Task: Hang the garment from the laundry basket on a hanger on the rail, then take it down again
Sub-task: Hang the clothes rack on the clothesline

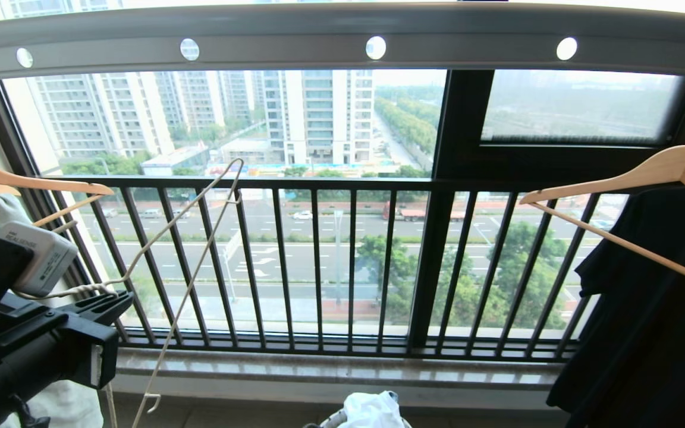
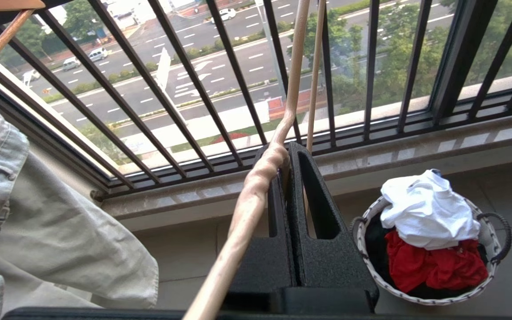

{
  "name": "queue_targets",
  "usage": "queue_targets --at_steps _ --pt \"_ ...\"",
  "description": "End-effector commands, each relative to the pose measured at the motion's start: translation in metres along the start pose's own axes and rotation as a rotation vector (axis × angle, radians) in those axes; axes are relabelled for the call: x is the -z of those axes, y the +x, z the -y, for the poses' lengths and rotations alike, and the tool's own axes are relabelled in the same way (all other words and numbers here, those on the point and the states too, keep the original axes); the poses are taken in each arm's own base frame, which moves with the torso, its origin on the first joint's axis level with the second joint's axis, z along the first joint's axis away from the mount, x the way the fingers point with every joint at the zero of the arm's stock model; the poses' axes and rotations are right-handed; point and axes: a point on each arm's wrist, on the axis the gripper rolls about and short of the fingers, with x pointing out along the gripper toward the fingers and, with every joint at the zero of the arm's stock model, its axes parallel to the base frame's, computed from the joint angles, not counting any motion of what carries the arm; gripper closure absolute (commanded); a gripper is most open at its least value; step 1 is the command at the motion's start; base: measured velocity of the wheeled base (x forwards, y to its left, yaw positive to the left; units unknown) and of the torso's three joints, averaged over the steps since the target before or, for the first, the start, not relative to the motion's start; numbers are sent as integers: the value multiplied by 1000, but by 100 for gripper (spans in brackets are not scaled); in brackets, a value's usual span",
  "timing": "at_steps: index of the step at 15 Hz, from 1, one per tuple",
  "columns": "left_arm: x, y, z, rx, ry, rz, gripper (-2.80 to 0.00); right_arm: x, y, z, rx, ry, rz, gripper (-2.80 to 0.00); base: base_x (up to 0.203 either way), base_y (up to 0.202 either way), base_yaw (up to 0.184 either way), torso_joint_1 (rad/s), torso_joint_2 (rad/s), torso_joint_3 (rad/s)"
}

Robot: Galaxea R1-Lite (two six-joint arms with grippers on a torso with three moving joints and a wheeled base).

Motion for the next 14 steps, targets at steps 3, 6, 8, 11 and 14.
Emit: queue_targets --at_steps 3,6,8,11,14 --pt "-19 18 6 152 -52 -42 0 1 0 0 0 14 -2 0 0 0 0 0 0 0" --pt "-38 24 6 213 -79 -137 0 1 0 0 2 14 -2 0 0 0 0 0 0 0" --pt "-52 29 3 230 -79 -218 0 1 0 0 1 14 -2 0 0 0 0 0 0 0" --pt "-59 48 4 247 -62 -371 0 1 0 0 0 14 -2 0 0 0 0 0 0 0" --pt "-65 38 -3 353 -109 -326 0 1 0 0 0 14 -2 0 0 0 0 0 0 0"
